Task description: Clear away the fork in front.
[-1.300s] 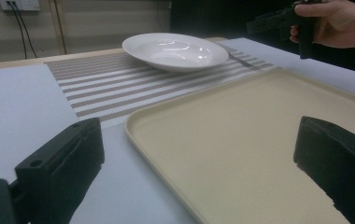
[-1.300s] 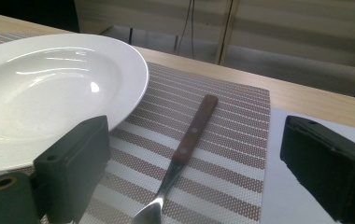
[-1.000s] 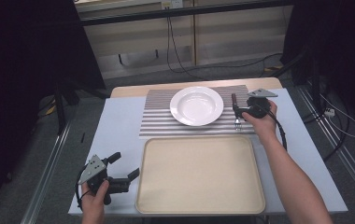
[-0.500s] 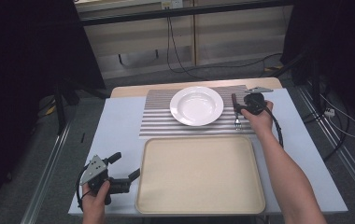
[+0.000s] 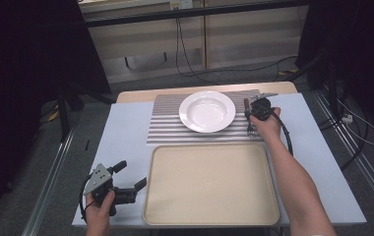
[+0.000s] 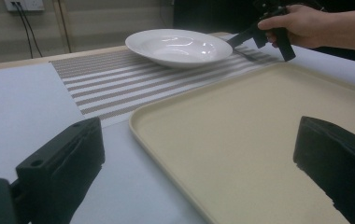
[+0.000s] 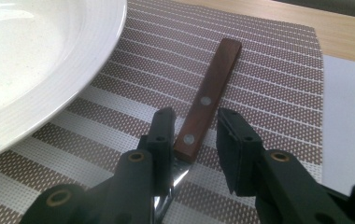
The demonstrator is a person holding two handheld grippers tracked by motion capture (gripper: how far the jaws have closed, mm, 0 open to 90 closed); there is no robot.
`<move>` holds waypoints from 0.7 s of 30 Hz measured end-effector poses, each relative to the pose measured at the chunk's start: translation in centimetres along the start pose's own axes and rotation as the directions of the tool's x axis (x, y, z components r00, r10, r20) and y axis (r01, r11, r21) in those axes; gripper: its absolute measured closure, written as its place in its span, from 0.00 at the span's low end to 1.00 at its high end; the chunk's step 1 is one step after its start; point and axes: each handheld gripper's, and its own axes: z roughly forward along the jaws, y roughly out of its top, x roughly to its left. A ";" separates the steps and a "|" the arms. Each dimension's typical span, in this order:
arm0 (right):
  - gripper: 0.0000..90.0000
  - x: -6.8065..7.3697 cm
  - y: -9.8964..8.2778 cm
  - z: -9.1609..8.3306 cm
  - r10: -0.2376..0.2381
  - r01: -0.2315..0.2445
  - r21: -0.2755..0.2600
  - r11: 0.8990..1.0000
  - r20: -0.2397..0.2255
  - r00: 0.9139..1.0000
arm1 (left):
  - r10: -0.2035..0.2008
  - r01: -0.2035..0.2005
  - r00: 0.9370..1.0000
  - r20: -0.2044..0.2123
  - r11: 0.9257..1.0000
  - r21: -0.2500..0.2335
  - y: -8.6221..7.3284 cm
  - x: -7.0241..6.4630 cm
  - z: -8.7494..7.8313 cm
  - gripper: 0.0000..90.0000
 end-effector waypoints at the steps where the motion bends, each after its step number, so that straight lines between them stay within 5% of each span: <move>1: 0.75 0.0 0.0 0.0 0.000 0.000 0.000 1.000 0.000 1.000 | 0.000 0.000 1.000 0.000 1.000 0.000 0.0 0.0 0.0 0.02; 7: 0.78 0.3 0.5 0.7 0.007 -0.008 0.027 1.000 0.014 1.000 | 0.000 0.000 1.000 0.004 1.000 0.005 0.0 -0.1 0.1 0.02; 11: 0.86 0.0 0.7 0.7 0.080 -0.080 0.052 0.995 0.013 0.997 | 0.006 -0.006 1.000 -0.002 1.000 0.004 0.0 -0.1 0.0 0.02; 21: 0.86 -1.6 -0.6 -1.6 0.065 -0.065 0.099 0.993 0.000 0.998 | 0.004 -0.004 1.000 0.005 1.000 -0.012 0.1 0.0 0.0 0.02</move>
